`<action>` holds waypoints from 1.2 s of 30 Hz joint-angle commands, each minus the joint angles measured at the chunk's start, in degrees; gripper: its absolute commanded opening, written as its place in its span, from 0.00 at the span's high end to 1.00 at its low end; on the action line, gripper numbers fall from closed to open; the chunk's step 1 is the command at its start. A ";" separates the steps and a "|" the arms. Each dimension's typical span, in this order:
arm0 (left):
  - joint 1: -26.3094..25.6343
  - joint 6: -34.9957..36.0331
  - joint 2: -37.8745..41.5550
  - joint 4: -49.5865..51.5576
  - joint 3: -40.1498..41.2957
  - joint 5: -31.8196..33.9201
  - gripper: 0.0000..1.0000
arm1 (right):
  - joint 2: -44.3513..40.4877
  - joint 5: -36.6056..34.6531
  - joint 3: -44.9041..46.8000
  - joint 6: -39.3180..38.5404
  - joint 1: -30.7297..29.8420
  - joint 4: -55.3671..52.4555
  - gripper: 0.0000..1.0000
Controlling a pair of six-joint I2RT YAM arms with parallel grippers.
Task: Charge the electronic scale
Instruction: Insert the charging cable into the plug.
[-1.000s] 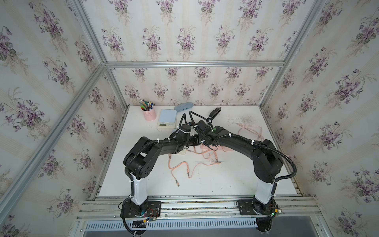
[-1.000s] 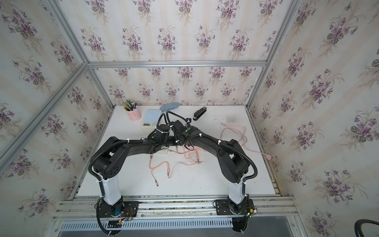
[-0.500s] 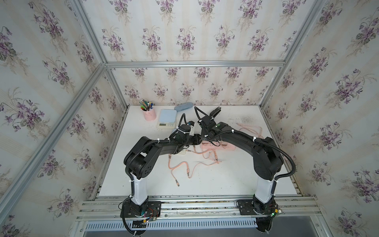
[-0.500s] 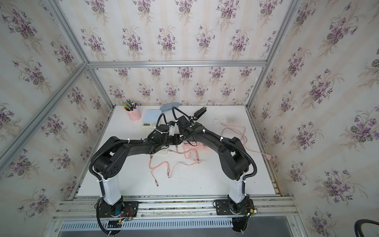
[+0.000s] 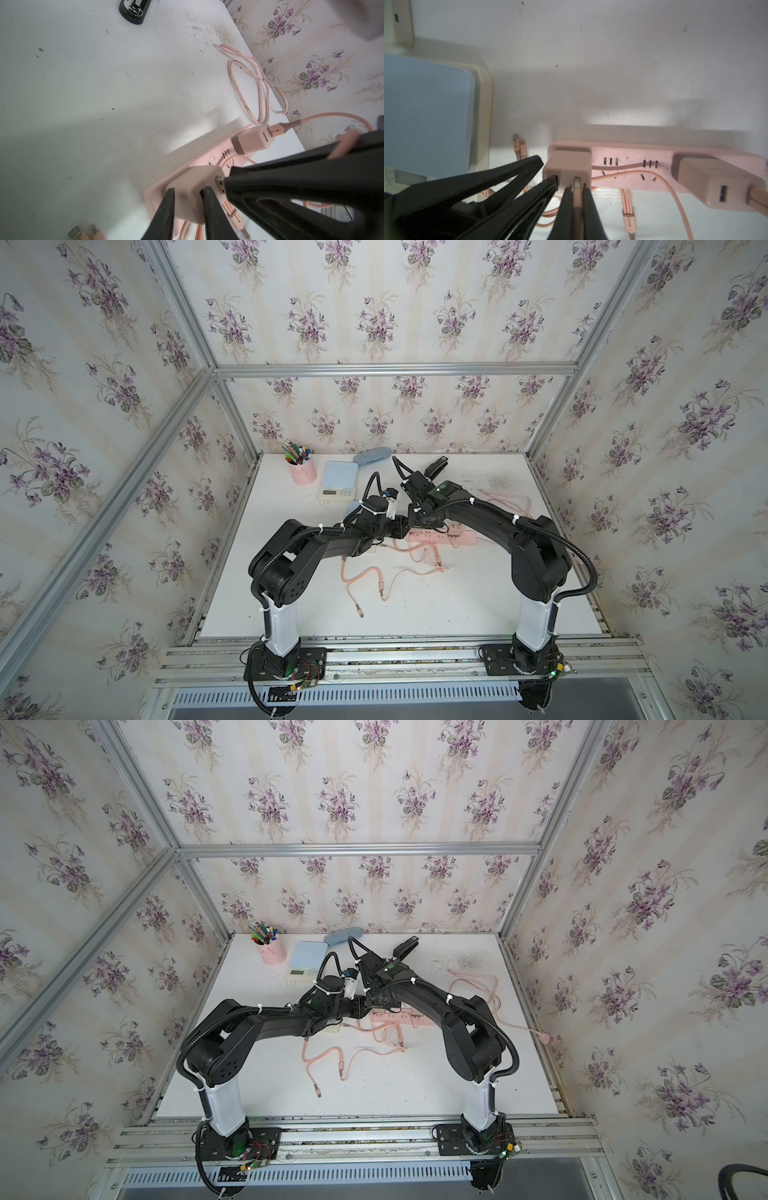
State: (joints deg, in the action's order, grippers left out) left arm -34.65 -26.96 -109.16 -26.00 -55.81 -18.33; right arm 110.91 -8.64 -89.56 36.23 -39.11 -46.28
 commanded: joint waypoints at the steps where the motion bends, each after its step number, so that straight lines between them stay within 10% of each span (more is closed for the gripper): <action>1: -0.40 2.85 -1.00 9.76 1.14 2.09 0.74 | 1.74 5.15 -1.57 -1.41 0.51 -8.84 1.00; 14: -0.58 4.28 -1.36 9.73 1.89 2.37 0.76 | 10.81 5.71 -7.47 -4.97 0.79 -16.55 1.00; 24: -0.44 4.99 0.30 10.77 1.85 2.85 0.75 | 9.38 3.11 4.31 -1.08 -2.01 -12.39 1.00; 36: 3.15 5.87 11.58 21.29 -2.77 2.15 0.48 | -2.79 9.38 -9.60 -3.36 -1.67 -9.67 0.57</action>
State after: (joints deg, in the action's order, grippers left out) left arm -31.88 -22.61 -99.90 -10.00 -57.43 -16.19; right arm 109.95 -4.12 -98.94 33.98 -40.86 -54.15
